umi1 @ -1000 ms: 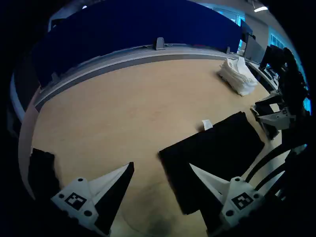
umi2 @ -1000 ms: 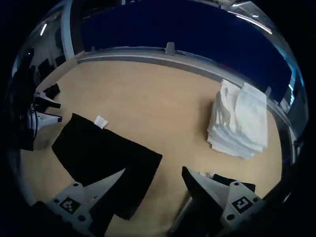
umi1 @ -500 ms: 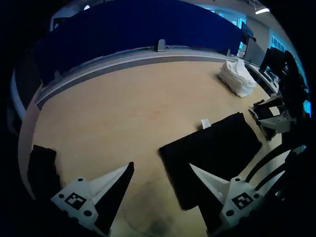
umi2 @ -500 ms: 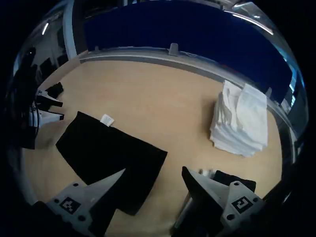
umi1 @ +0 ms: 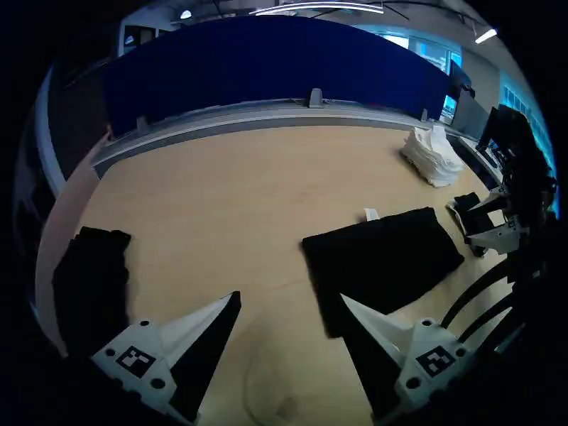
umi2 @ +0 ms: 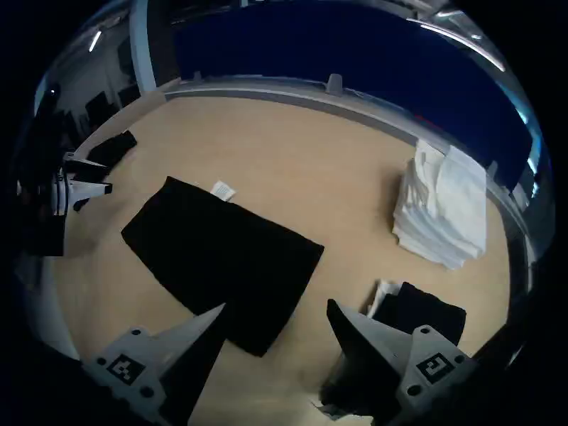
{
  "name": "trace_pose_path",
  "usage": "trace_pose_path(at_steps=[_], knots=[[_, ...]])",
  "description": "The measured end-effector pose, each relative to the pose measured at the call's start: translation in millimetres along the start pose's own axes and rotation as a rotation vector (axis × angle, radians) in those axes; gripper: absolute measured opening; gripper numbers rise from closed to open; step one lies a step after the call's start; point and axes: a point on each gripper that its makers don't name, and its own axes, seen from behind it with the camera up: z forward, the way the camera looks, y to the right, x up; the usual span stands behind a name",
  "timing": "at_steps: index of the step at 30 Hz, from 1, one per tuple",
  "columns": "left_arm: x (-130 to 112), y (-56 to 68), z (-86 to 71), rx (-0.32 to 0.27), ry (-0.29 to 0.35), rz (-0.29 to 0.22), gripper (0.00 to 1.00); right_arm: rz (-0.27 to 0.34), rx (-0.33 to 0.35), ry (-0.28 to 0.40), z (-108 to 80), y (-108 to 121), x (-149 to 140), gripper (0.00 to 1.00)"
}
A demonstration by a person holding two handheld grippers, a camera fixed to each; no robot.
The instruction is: Fold towel
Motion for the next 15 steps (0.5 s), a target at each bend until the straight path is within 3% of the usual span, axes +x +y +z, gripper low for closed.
trace_pose_path(at_steps=[8,15], knots=[[-40,-12.3,-47.6,0.063,0.012,-0.089,0.93,-0.052,0.038,-0.021,-6.3,-9,-17,1.00],[-72,-17.3,-76.8,0.102,0.015,-0.150,0.93,-0.104,0.072,-0.040,-9.1,-17,-27,1.00]])
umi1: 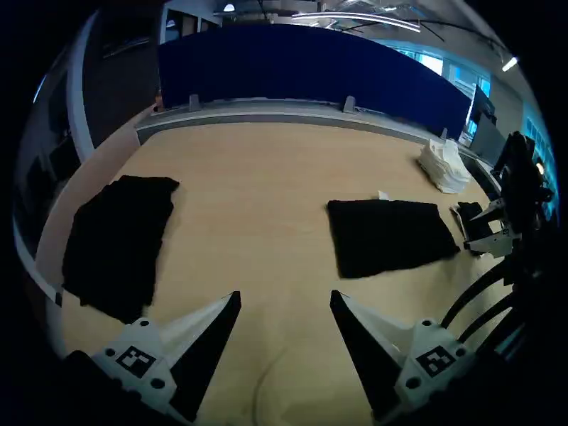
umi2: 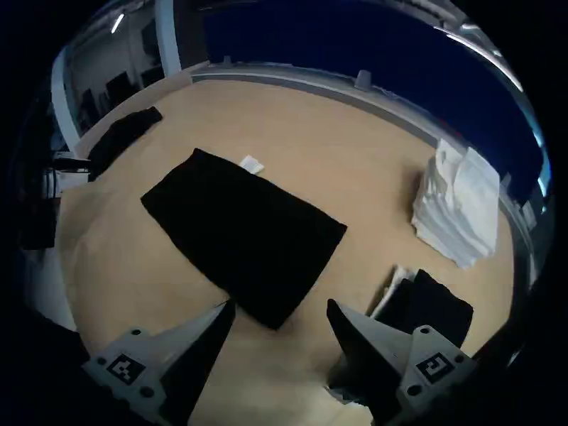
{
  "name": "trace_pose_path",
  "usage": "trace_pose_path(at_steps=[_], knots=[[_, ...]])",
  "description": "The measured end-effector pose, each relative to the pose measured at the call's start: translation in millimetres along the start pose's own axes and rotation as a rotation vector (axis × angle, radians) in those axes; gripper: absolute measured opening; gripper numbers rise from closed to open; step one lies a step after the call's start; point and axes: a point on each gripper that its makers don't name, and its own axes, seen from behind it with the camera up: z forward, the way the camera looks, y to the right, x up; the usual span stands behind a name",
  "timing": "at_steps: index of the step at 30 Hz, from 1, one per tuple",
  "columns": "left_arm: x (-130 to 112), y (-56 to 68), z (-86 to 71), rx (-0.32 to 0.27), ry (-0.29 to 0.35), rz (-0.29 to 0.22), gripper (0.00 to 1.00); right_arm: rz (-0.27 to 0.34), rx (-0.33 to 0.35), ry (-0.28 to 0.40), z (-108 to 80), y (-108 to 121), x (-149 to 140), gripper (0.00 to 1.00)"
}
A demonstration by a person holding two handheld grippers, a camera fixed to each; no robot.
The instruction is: Fold towel
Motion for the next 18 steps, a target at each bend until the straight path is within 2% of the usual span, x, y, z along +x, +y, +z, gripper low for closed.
trace_pose_path(at_steps=[5,11,15,18], knots=[[-9,-4.2,-8.8,0.015,0.002,-0.001,0.93,-0.011,0.009,-0.010,2.0,-1,-2,1.00],[-2,-5.0,-9.8,0.015,0.016,-0.001,0.93,-0.016,0.019,-0.024,5.4,-1,-6,1.00],[1,-6.4,-10.2,0.017,0.022,0.005,0.93,-0.019,0.038,-0.040,9.6,-4,-13,0.93],[1,-7.5,-11.5,0.018,0.021,0.004,0.93,-0.016,0.047,-0.047,12.6,-5,-16,0.81]])
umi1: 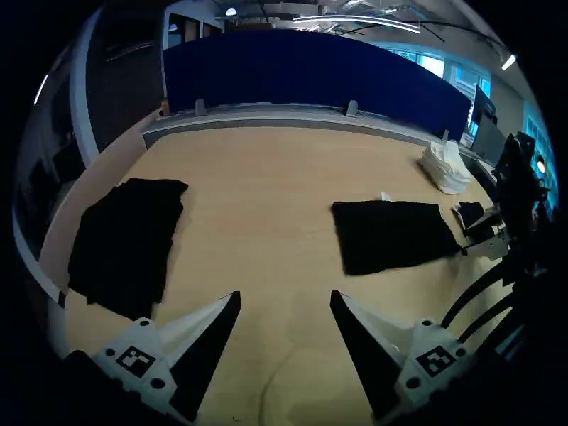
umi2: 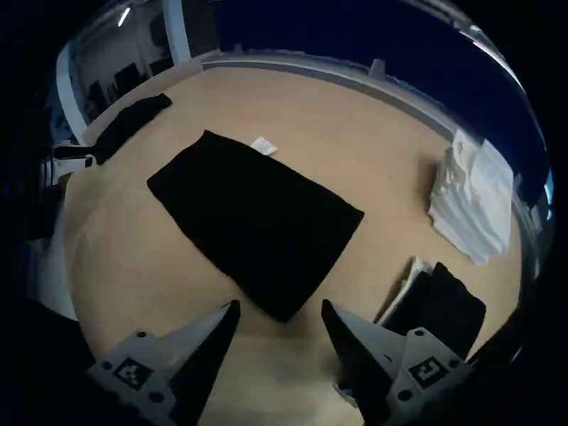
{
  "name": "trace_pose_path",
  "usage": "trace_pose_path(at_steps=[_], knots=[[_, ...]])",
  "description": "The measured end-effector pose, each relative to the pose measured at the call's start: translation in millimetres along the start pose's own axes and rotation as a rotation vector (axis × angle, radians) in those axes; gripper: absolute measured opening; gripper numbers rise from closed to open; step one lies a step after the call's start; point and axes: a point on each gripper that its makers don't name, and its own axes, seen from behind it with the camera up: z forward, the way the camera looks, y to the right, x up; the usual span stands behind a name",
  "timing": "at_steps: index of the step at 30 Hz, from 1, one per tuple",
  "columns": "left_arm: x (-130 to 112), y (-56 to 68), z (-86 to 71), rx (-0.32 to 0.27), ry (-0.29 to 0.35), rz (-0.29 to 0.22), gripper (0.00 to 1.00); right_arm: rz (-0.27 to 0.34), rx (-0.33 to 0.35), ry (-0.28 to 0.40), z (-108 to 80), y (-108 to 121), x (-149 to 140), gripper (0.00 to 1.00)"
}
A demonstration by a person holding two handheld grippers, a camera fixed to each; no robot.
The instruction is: Fold towel
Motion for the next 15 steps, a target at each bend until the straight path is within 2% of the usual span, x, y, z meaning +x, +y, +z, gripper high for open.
trace_pose_path(at_steps=[7,11,15], knots=[[-4,-2.3,-3.2,-0.001,-0.006,-0.011,0.93,0.001,0.009,-0.029,8.7,0,-10,0.60],[-6,-4.1,-4.4,0.001,-0.008,-0.010,0.93,0.006,0.012,-0.034,11.9,-1,-12,0.58],[-8,-4.1,-4.6,-0.002,-0.009,-0.010,0.93,0.009,0.014,-0.033,14.0,-2,-12,0.36]])
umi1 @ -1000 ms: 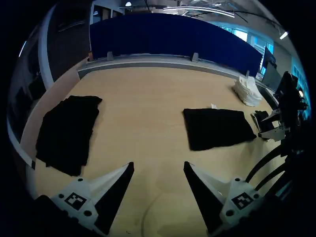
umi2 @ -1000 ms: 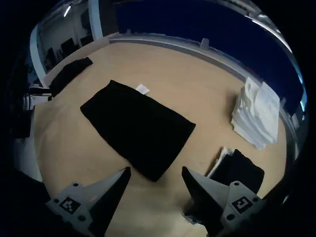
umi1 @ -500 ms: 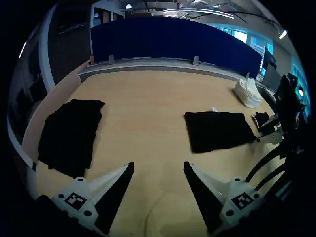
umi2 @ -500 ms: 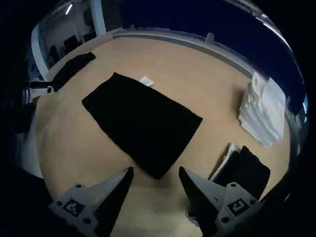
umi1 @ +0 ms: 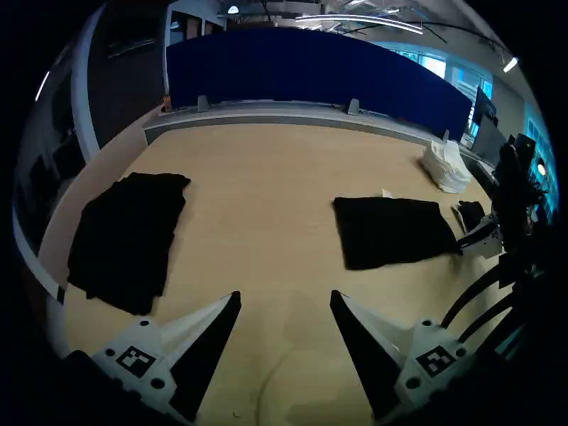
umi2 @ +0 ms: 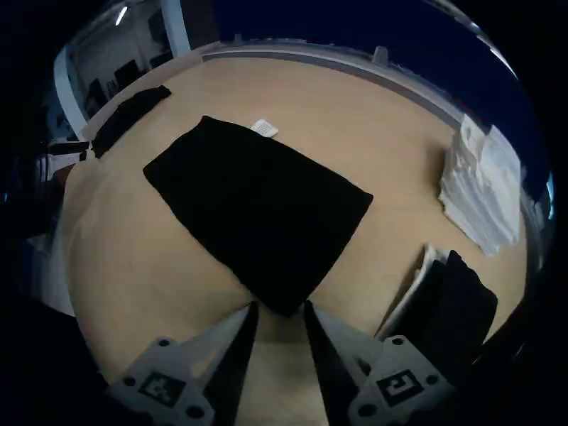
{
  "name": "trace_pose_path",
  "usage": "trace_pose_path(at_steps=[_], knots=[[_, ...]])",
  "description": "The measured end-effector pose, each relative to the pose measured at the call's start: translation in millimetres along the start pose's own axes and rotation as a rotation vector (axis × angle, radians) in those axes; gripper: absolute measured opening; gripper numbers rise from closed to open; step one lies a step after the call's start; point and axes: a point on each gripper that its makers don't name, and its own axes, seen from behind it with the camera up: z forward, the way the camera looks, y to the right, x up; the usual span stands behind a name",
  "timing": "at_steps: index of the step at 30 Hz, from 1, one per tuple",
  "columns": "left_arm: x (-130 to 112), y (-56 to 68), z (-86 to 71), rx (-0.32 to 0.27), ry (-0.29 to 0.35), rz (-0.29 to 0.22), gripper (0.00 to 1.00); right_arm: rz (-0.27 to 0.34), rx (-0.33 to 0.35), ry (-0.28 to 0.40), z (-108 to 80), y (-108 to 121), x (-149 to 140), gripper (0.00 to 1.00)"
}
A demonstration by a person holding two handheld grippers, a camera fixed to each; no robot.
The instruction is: Fold towel
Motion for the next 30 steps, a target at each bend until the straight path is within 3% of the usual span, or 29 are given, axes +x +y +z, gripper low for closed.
trace_pose_path(at_steps=[6,10,12,30], knots=[[-2,-1.5,1.4,0.002,-0.005,-0.002,0.93,0.007,-0.002,-0.005,1.7,1,-2,0.33],[-3,-2.8,2.3,0.004,-0.006,-0.004,0.93,0.000,-0.007,-0.010,2.1,1,-4,0.15],[-3,-3.2,2.8,0.004,-0.008,-0.003,0.93,-0.002,-0.010,-0.010,2.1,1,-4,0.12],[-9,-7.4,3.8,0.006,-0.017,-0.006,0.93,-0.014,-0.003,0.031,-9.3,-2,18,0.08]])
